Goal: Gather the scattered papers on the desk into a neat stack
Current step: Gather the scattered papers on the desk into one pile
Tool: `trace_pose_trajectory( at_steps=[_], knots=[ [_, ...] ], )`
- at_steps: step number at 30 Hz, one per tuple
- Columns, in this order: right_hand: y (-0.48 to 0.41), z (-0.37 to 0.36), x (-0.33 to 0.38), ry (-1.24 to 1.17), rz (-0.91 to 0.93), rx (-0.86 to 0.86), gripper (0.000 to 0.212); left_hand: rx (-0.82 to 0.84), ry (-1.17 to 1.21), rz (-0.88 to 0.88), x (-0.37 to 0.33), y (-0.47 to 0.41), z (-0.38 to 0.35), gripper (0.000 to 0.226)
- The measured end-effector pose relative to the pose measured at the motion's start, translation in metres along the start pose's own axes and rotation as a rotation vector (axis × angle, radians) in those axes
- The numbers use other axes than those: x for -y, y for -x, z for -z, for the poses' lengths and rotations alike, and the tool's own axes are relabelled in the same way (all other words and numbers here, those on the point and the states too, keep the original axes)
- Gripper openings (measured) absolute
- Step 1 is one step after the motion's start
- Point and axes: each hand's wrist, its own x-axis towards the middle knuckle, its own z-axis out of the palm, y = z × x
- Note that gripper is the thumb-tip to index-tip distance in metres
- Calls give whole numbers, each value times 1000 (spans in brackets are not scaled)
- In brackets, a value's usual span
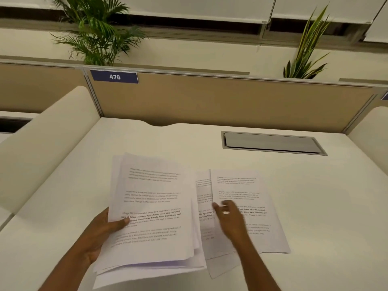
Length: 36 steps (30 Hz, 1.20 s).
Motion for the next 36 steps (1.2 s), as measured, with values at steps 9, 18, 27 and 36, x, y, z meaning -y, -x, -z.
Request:
trace_pose_trajectory(
  at_steps=[9, 18, 27, 36],
  knots=[
    [-34, 90, -74, 579, -389, -381, 71, -138, 2, -27, -9, -2, 12, 45],
    [-35, 103, -75, 261, -150, -449, 26, -169, 30, -48, -8, -10, 1, 42],
    [-11, 114, 4, -194, 94, -452, 12, -146, 23, -58, -1, -15, -19, 44],
    [18, 5, 32, -91, 8, -16, 42, 5, 62, -116, 5, -13, -39, 54]
  ],
)
